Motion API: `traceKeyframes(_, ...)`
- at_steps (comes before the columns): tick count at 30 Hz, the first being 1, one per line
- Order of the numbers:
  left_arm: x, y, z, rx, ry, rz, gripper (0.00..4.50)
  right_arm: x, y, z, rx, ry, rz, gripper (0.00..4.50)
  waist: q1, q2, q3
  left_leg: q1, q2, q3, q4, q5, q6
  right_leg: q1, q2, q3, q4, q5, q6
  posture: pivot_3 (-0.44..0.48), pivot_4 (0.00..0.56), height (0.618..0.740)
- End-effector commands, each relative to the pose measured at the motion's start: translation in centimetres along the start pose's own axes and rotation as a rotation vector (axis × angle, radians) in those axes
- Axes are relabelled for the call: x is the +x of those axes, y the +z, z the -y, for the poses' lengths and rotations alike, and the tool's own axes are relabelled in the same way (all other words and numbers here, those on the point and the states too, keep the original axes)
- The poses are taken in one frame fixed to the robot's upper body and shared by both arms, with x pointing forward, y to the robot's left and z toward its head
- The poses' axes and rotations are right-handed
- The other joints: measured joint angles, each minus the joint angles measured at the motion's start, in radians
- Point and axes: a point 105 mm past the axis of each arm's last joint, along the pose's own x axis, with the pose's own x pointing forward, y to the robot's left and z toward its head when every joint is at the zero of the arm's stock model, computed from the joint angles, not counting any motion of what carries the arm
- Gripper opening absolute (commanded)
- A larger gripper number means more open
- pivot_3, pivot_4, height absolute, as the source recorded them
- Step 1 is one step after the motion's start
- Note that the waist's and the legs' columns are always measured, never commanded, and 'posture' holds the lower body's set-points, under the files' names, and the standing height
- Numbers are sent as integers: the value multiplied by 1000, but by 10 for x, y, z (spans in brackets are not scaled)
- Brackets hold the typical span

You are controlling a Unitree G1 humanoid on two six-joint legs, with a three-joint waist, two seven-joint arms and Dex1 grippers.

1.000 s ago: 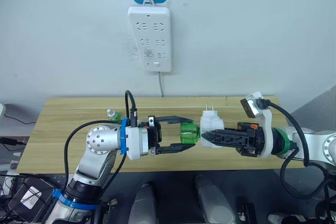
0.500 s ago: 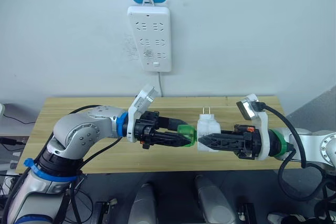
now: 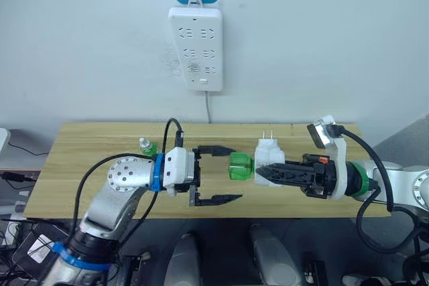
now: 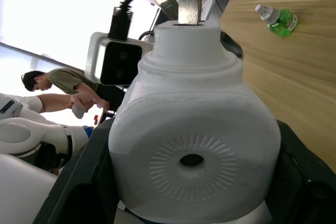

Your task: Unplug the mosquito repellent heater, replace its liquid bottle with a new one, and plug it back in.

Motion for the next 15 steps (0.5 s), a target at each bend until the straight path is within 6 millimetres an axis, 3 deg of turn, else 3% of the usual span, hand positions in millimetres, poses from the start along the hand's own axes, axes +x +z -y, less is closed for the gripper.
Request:
traceKeyframes(1, 1, 14, 3, 146, -8, 64, 4439, -1, 5, -10, -22, 42, 16, 3039, -1, 0, 0, 0, 0, 0, 0, 0, 0, 0, 0, 0, 0, 0, 0, -229, 282, 740)
traceKeyframes(4, 4, 17, 8, 176, -44, 90, 4439, 0, 6, -10, -23, 42, 17, 3039, -5, 0, 0, 0, 0, 0, -1, 0, 0, 0, 0, 0, 0, 0, 0, -231, 282, 740)
traceKeyframes(8, 5, 14, 12, 178, -90, 78, 3600, 1, 6, -11, -28, 45, 19, 3039, -6, 0, 0, 0, 0, 0, 0, 0, 0, 0, 0, 0, 0, 0, 0, -234, 284, 740)
traceKeyframes(12, 4, 9, 5, 170, -68, 47, 2381, 1, 6, -12, -31, 48, 22, 3039, -7, 0, 0, 0, 0, 0, 0, 0, 0, 0, 0, 0, 0, 0, 0, -234, 283, 740)
traceKeyframes(15, 6, 9, -1, 161, -56, 46, 2239, 2, 6, -12, -32, 52, 22, 3039, -7, 0, 0, 0, 0, 0, 0, 0, 0, 0, 0, 0, 0, 0, 0, -231, 283, 740)
